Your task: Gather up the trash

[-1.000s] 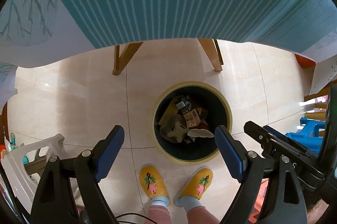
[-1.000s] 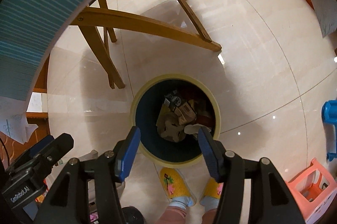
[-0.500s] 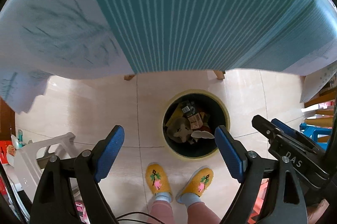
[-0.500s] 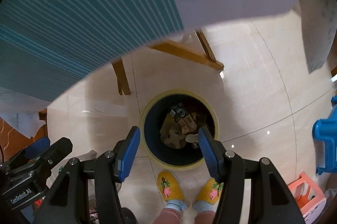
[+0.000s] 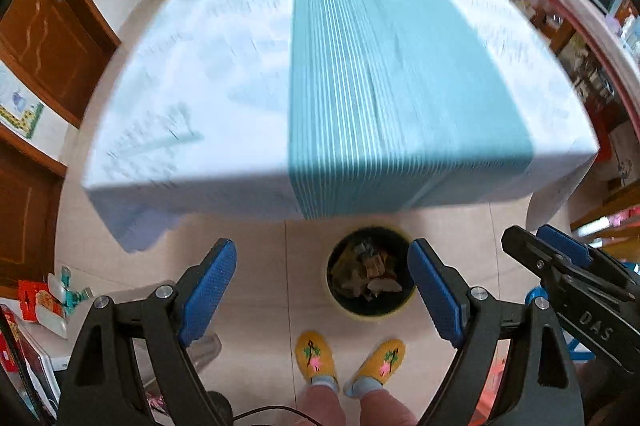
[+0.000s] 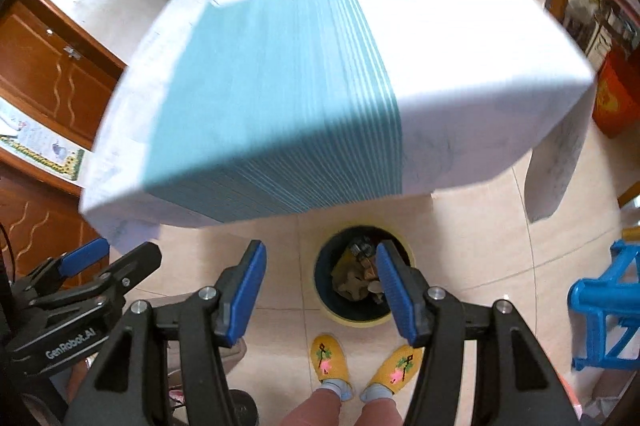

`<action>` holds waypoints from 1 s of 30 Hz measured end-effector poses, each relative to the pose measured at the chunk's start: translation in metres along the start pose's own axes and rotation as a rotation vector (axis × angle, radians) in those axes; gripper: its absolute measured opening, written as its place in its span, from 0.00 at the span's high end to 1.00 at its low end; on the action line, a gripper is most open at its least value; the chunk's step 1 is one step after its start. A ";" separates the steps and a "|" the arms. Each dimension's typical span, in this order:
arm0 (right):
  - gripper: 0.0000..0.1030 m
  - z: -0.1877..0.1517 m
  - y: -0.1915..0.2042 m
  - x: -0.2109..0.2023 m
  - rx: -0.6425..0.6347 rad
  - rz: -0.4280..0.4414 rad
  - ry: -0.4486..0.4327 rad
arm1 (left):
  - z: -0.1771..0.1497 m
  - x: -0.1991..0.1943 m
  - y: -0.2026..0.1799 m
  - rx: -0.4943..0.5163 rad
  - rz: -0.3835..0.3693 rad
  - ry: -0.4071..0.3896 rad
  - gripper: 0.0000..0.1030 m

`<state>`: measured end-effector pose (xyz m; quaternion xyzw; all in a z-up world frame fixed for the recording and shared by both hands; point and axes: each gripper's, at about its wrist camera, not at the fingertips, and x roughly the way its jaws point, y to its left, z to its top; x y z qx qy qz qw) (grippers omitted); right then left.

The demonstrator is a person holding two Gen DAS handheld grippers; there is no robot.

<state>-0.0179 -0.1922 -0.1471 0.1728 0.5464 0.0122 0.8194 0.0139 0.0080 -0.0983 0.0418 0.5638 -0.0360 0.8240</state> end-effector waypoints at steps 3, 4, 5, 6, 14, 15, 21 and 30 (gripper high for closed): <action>0.44 0.014 0.016 -0.032 -0.018 0.030 -0.030 | 0.013 -0.029 0.004 -0.015 -0.007 -0.047 0.16; 0.44 0.018 0.021 -0.040 -0.022 0.033 -0.044 | 0.015 -0.035 0.005 -0.019 -0.009 -0.058 0.16; 0.44 0.022 0.026 -0.050 -0.026 0.036 -0.061 | 0.019 -0.045 0.006 -0.026 -0.015 -0.072 0.16; 0.44 0.025 0.030 -0.059 -0.028 0.037 -0.076 | 0.023 -0.054 0.009 -0.032 -0.020 -0.084 0.16; 0.44 0.036 0.049 -0.100 -0.051 0.034 -0.138 | 0.035 -0.090 0.010 -0.023 -0.013 -0.142 0.16; 0.44 0.035 0.052 -0.102 -0.055 0.033 -0.141 | 0.037 -0.093 0.010 -0.027 -0.020 -0.143 0.16; 0.44 0.037 0.060 -0.114 -0.077 0.015 -0.174 | 0.040 -0.102 0.010 -0.023 -0.033 -0.148 0.16; 0.44 0.036 0.065 -0.124 -0.073 -0.005 -0.200 | 0.039 -0.104 0.008 -0.001 -0.038 -0.139 0.16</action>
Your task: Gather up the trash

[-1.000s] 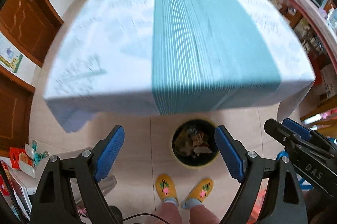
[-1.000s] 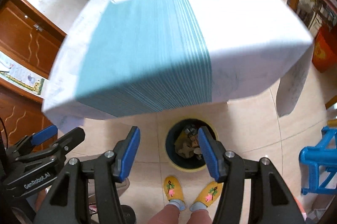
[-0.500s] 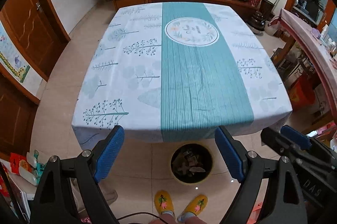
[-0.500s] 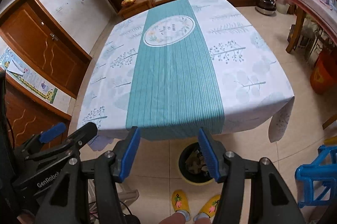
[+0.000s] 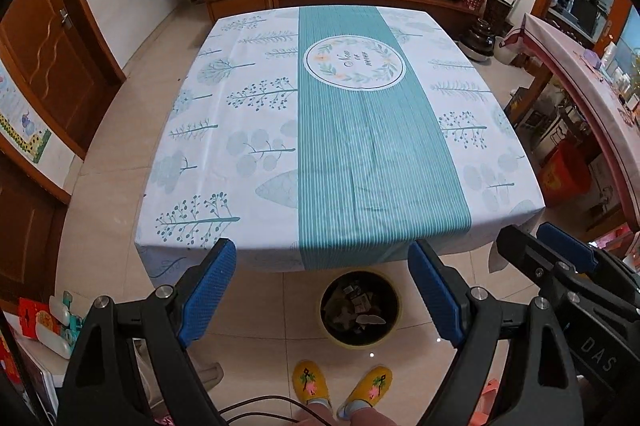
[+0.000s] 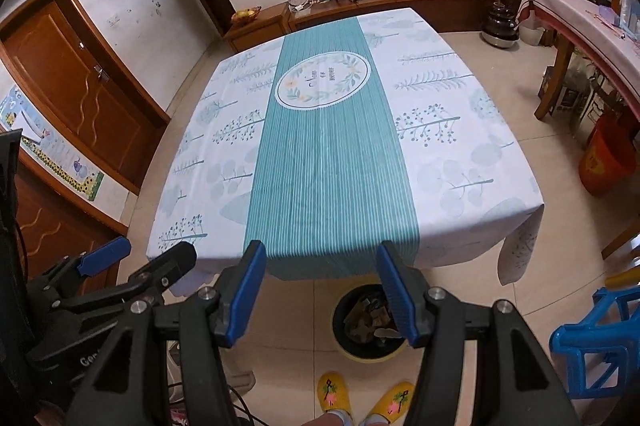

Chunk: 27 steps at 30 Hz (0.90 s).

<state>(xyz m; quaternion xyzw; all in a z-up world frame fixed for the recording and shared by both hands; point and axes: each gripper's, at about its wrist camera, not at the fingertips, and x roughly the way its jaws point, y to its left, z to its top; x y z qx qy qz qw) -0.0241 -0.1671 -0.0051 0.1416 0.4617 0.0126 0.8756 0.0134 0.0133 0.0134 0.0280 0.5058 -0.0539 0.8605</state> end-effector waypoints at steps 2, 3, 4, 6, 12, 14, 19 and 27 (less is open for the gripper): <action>0.44 -0.001 0.001 -0.002 0.004 0.000 -0.004 | 0.000 -0.001 0.001 0.002 0.001 -0.003 0.16; 0.44 -0.001 0.002 -0.002 0.005 -0.001 -0.005 | -0.001 -0.001 0.000 0.001 0.001 -0.002 0.16; 0.44 -0.002 0.002 -0.003 0.005 -0.002 -0.006 | -0.001 -0.001 0.000 0.001 0.001 -0.002 0.16; 0.44 -0.002 0.002 -0.003 0.006 -0.002 -0.006 | -0.001 -0.001 0.000 -0.001 0.002 -0.001 0.16; 0.44 -0.005 0.004 -0.006 0.010 -0.007 -0.016 | -0.002 -0.004 0.003 0.007 -0.002 -0.007 0.16; 0.44 -0.005 0.004 -0.008 0.015 -0.007 -0.021 | -0.002 -0.005 0.004 0.012 -0.001 -0.008 0.16; 0.44 -0.005 0.004 -0.009 0.016 -0.008 -0.023 | -0.002 -0.005 0.003 0.010 0.000 -0.008 0.16; 0.44 -0.006 0.004 -0.009 0.016 -0.008 -0.024 | -0.002 -0.007 0.009 0.014 0.003 -0.006 0.16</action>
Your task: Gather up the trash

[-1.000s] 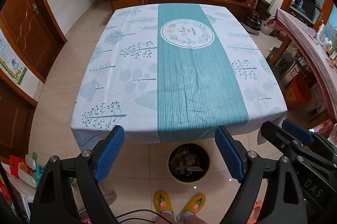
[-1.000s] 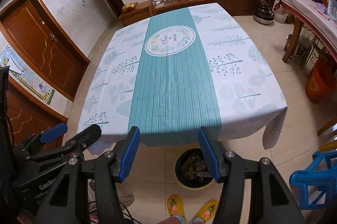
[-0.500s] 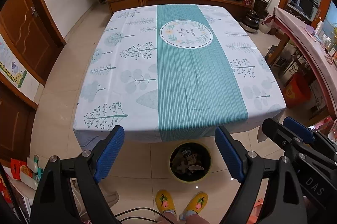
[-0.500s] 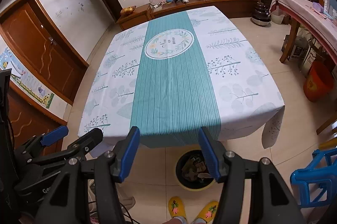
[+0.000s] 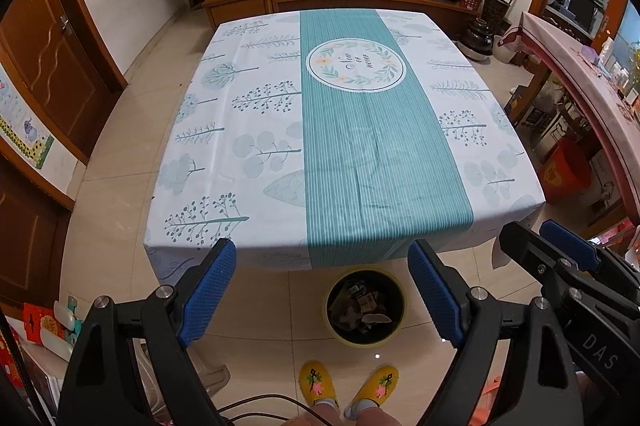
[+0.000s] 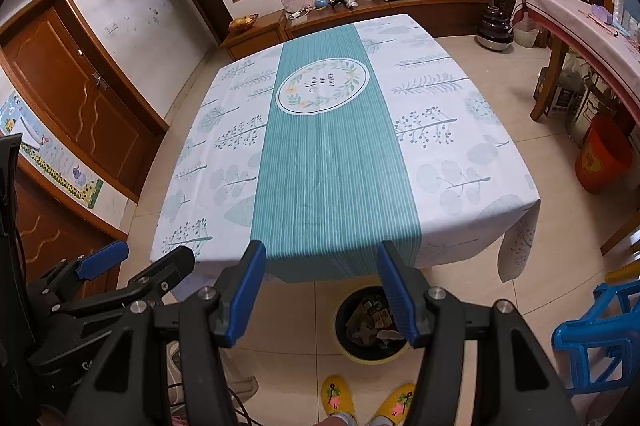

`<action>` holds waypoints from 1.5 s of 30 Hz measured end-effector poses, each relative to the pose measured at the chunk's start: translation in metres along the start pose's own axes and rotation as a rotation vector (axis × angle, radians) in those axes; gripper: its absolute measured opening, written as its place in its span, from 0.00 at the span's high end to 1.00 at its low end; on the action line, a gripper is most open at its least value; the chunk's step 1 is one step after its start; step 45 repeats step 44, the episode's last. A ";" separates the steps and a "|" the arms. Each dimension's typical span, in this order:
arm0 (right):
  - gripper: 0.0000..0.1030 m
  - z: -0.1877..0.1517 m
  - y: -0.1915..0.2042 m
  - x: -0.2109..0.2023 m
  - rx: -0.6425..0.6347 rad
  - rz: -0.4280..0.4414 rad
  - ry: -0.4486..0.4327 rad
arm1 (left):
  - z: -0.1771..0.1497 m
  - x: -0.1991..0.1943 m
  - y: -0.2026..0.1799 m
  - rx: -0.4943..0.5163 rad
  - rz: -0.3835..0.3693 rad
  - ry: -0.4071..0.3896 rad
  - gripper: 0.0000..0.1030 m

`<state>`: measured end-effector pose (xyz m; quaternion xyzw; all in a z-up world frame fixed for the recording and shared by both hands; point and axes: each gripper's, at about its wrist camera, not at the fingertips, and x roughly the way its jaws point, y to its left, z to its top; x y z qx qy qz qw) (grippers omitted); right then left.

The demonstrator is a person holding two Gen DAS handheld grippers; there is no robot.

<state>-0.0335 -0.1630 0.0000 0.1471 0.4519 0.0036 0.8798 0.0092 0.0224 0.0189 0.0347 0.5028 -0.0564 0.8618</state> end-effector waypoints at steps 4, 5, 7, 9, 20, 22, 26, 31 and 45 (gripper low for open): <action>0.44 0.000 0.000 -0.001 -0.001 0.000 0.000 | 0.000 0.000 0.000 0.000 -0.001 -0.001 0.16; 0.44 0.000 0.000 0.000 -0.001 0.000 0.000 | 0.000 0.000 0.001 -0.001 -0.001 -0.001 0.16; 0.44 0.000 0.001 0.000 -0.004 -0.001 0.000 | 0.000 0.000 0.000 0.001 -0.002 -0.001 0.16; 0.44 0.000 0.001 -0.002 -0.008 -0.001 0.000 | 0.000 -0.001 0.001 0.001 -0.001 -0.002 0.16; 0.44 0.001 0.003 -0.002 -0.009 0.000 0.003 | 0.000 -0.001 0.003 0.009 -0.002 -0.001 0.16; 0.44 0.001 0.004 -0.002 -0.011 0.000 0.003 | 0.001 -0.001 0.004 0.007 0.002 0.000 0.16; 0.44 0.000 0.004 -0.002 -0.010 -0.001 0.001 | 0.001 -0.001 0.005 0.003 0.007 -0.001 0.16; 0.44 0.000 0.005 -0.001 -0.012 0.000 0.004 | 0.001 0.000 0.005 0.002 0.010 0.002 0.16; 0.44 0.002 0.000 0.006 -0.022 0.010 0.020 | -0.001 0.005 0.000 -0.004 0.020 0.018 0.16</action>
